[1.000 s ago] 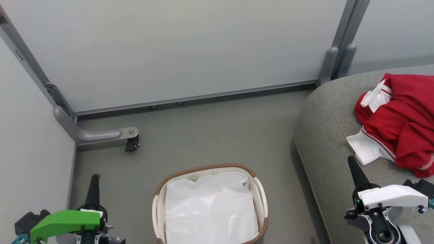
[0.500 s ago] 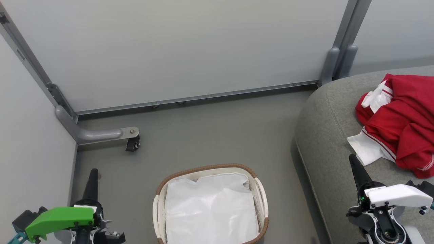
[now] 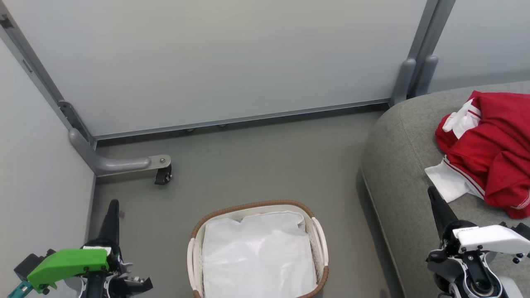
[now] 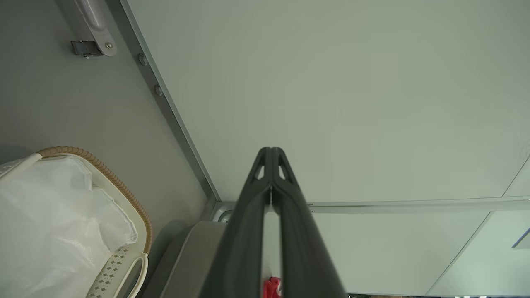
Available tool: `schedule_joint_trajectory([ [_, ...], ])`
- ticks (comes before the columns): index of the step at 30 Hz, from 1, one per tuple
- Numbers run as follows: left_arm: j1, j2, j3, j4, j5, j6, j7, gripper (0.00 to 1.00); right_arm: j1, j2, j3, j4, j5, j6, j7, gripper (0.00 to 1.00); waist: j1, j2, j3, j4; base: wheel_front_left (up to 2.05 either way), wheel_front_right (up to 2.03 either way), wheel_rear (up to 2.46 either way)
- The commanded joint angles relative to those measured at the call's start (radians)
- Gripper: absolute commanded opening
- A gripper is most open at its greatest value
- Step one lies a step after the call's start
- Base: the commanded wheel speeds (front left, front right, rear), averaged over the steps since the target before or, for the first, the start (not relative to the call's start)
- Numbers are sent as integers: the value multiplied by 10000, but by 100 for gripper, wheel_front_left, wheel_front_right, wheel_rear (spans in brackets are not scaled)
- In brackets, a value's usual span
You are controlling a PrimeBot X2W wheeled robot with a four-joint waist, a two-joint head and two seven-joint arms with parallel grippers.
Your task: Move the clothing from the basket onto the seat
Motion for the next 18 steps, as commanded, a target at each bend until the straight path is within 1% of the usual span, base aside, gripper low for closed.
schedule_joint_trajectory([
  [1,-186,70,61,-85,-213,-79,58,0,72,-63,-50,-96,218,-2,47,0,0,0,-1,5,0,0,0],
  [15,-276,74,131,-191,-1082,-91,294,0,116,-71,-152,-213,1131,-3,311,0,0,0,-12,41,0,0,0],
  [18,-265,75,129,-192,-1085,-92,314,0,119,-70,-155,-212,1145,-3,303,0,0,0,-12,44,0,0,0],
])
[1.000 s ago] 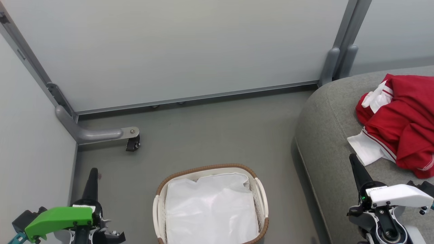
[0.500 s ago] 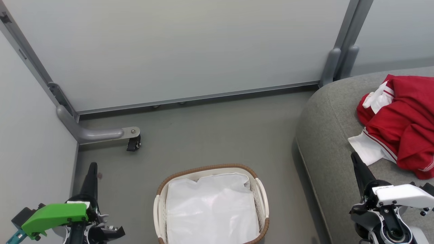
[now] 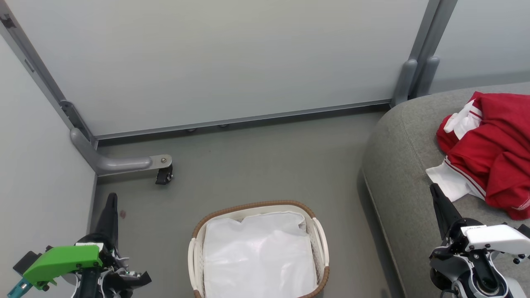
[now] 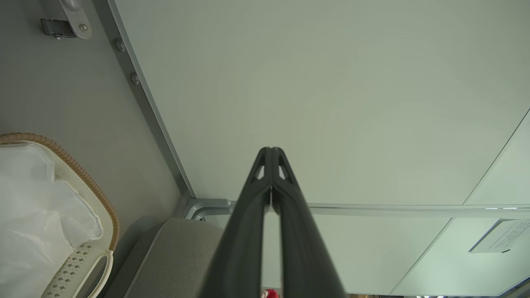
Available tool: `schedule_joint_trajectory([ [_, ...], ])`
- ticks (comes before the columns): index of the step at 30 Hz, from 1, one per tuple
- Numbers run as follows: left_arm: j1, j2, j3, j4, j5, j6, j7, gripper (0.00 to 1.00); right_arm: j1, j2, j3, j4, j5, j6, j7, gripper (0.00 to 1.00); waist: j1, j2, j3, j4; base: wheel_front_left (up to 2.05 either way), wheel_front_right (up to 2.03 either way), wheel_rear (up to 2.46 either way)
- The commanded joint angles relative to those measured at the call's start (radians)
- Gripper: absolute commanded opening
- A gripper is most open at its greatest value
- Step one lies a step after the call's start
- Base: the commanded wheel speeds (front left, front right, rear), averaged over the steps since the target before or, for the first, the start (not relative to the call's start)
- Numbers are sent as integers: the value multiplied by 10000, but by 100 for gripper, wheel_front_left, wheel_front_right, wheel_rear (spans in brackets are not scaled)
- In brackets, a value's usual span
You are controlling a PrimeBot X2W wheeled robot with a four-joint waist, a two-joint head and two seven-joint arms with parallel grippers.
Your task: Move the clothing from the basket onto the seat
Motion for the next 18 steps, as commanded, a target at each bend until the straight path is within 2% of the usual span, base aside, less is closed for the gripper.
schedule_joint_trajectory([
  [1,-119,69,26,-21,-33,-63,34,0,105,-62,-27,-35,29,-3,20,0,0,0,0,0,0,0,0],
  [18,-118,69,24,-21,-34,-63,33,0,105,-62,-25,-32,30,-3,17,0,0,0,0,0,0,0,0],
])
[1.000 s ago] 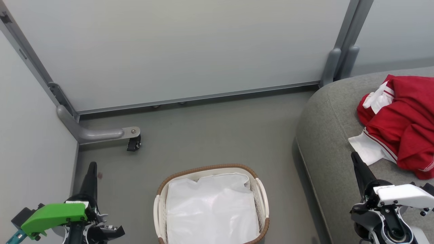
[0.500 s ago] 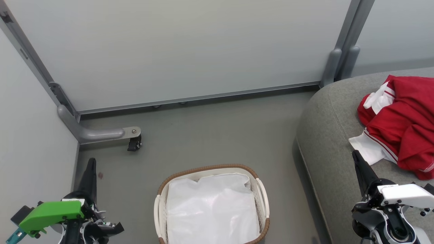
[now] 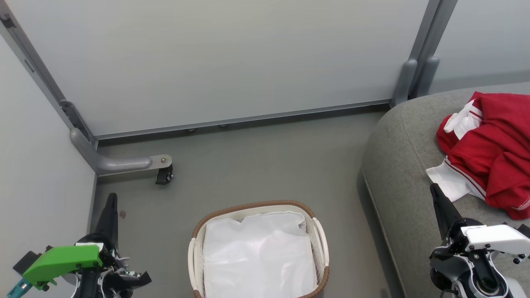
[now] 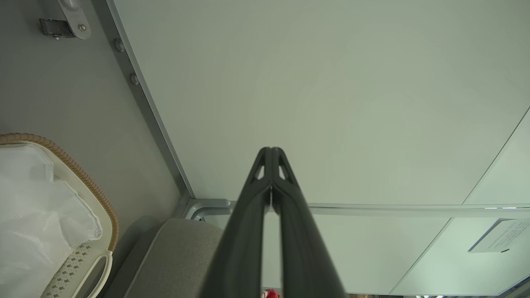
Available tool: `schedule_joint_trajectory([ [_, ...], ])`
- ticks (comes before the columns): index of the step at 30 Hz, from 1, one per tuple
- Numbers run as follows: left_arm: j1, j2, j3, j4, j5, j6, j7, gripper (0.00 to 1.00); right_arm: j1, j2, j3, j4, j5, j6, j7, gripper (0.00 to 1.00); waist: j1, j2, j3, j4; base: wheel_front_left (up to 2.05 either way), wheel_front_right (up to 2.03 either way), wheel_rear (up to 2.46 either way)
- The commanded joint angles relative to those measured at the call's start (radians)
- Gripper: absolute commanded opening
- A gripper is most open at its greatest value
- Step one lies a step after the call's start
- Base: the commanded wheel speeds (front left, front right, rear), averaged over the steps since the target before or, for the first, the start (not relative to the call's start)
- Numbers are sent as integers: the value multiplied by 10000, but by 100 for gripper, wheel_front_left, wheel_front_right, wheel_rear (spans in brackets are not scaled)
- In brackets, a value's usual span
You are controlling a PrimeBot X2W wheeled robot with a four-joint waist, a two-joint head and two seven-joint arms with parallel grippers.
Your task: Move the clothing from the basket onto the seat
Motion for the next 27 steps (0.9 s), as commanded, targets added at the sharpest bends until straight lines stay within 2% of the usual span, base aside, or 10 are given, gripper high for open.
schedule_joint_trajectory([
  [1,-108,69,24,-14,-32,-61,33,0,104,-62,-21,-29,30,-3,13,0,0,0,0,0,0,0,0],
  [27,-108,68,23,-15,-33,-60,31,0,104,-63,-19,-27,31,-3,12,0,0,0,0,0,0,0,0],
])
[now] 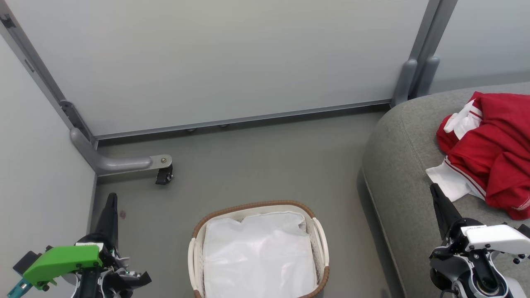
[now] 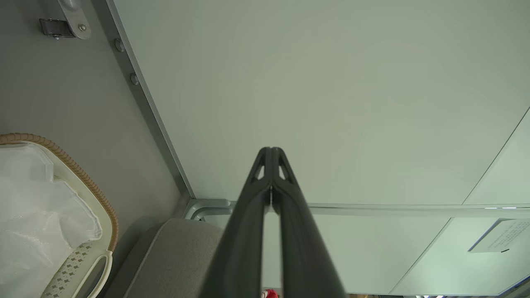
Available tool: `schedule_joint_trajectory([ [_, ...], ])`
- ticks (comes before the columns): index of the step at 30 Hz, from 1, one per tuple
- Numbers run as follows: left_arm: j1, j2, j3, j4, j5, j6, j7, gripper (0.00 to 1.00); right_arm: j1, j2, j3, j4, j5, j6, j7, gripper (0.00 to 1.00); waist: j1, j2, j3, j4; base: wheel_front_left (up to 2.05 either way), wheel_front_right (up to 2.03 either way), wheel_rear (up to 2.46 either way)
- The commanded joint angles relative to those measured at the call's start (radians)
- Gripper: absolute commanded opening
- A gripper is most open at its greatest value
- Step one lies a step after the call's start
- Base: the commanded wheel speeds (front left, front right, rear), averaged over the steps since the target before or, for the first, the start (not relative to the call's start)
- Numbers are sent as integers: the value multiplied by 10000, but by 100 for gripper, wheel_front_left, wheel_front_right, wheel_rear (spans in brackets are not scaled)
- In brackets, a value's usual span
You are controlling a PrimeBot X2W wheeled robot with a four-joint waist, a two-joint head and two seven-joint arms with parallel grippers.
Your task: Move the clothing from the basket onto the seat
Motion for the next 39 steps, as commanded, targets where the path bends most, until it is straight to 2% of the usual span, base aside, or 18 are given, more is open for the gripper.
schedule_joint_trajectory([
  [1,-108,66,23,-15,-33,-60,31,0,103,-63,-19,-25,31,-3,12,0,0,0,0,0,0,0,0],
  [39,-108,66,21,-16,-33,-60,30,0,103,-63,-18,-25,32,-3,11,0,0,0,0,0,0,0,0],
])
